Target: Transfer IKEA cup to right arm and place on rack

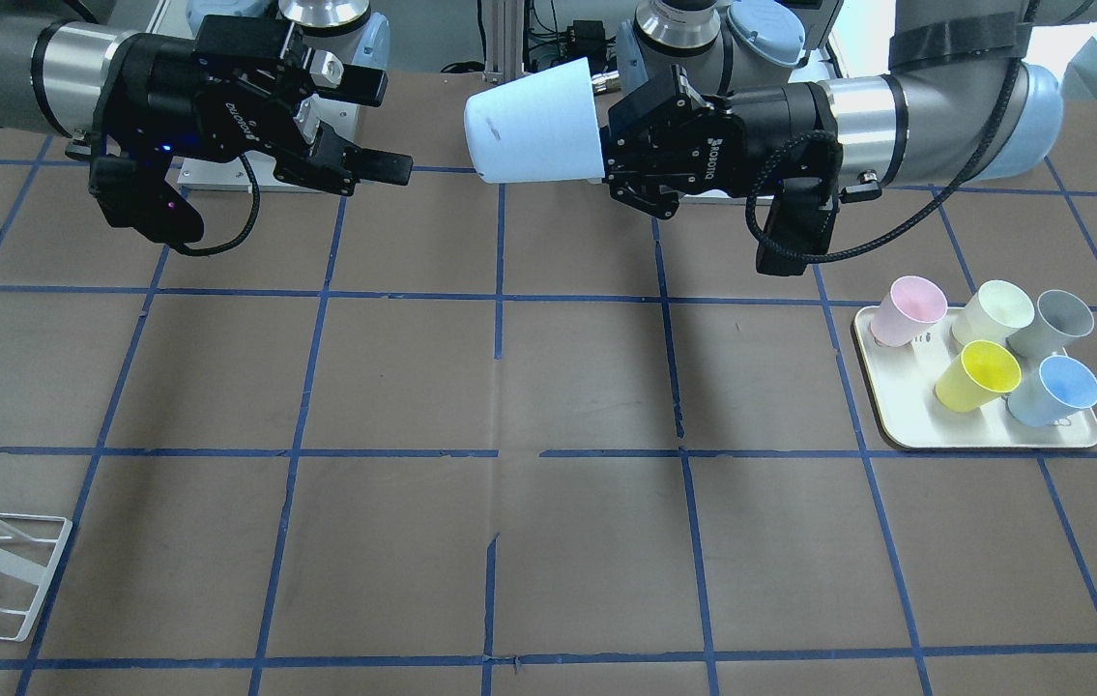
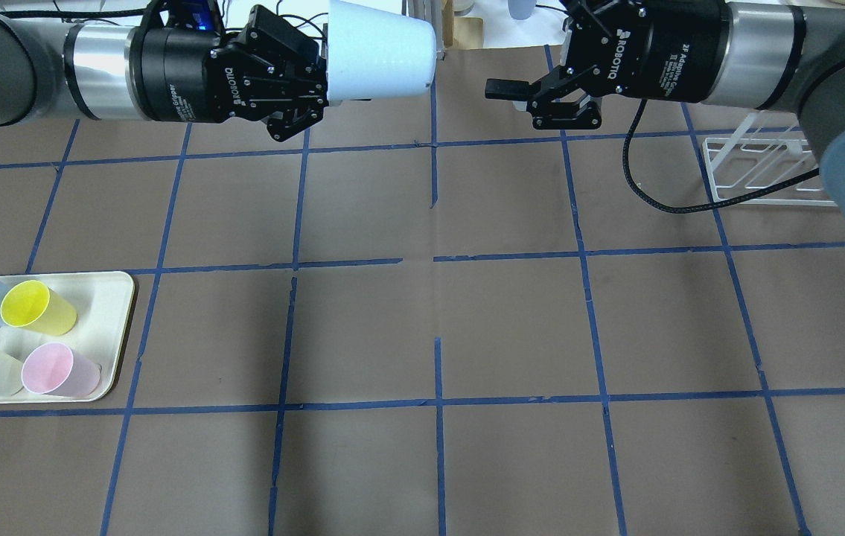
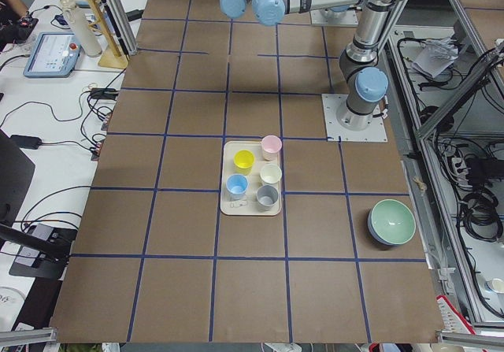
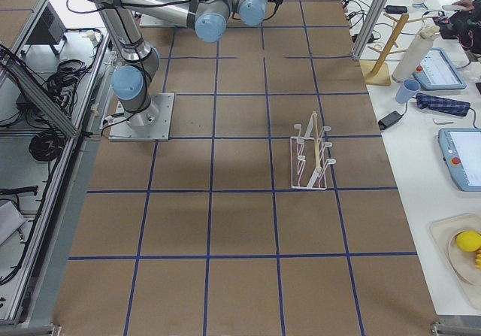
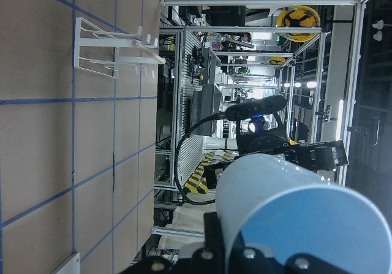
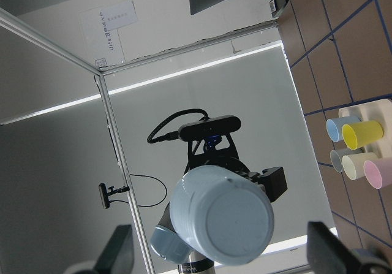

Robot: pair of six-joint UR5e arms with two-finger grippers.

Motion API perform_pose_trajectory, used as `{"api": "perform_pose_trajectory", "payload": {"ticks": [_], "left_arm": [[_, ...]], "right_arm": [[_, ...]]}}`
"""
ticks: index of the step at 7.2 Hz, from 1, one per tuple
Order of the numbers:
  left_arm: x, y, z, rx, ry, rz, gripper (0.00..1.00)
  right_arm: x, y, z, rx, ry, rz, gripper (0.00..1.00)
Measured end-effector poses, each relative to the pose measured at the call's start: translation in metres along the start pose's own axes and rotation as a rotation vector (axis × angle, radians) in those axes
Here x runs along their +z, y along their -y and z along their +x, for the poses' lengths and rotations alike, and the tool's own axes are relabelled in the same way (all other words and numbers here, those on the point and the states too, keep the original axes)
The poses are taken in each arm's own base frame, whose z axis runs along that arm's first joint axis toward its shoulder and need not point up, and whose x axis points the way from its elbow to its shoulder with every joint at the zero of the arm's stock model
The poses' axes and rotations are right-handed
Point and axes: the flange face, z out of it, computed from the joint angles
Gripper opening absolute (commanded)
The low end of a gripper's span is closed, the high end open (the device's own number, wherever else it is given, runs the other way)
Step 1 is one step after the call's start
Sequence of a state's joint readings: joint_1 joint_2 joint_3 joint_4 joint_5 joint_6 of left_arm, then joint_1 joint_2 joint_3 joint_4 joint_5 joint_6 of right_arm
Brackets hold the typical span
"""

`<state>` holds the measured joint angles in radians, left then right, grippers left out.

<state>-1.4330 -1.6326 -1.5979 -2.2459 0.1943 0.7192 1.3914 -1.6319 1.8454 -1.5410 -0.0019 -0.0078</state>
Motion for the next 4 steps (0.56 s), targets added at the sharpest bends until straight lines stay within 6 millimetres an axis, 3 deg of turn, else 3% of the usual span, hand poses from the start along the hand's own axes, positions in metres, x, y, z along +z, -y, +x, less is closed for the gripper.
{"api": "perform_pose_trajectory", "payload": {"ticks": [4], "left_arm": [[0.033,-0.007,0.011,-0.020,-0.061,-0.010,0.00]], "right_arm": [[0.002,0.003,0.000,0.001,0.053,-0.004,1.00]]}}
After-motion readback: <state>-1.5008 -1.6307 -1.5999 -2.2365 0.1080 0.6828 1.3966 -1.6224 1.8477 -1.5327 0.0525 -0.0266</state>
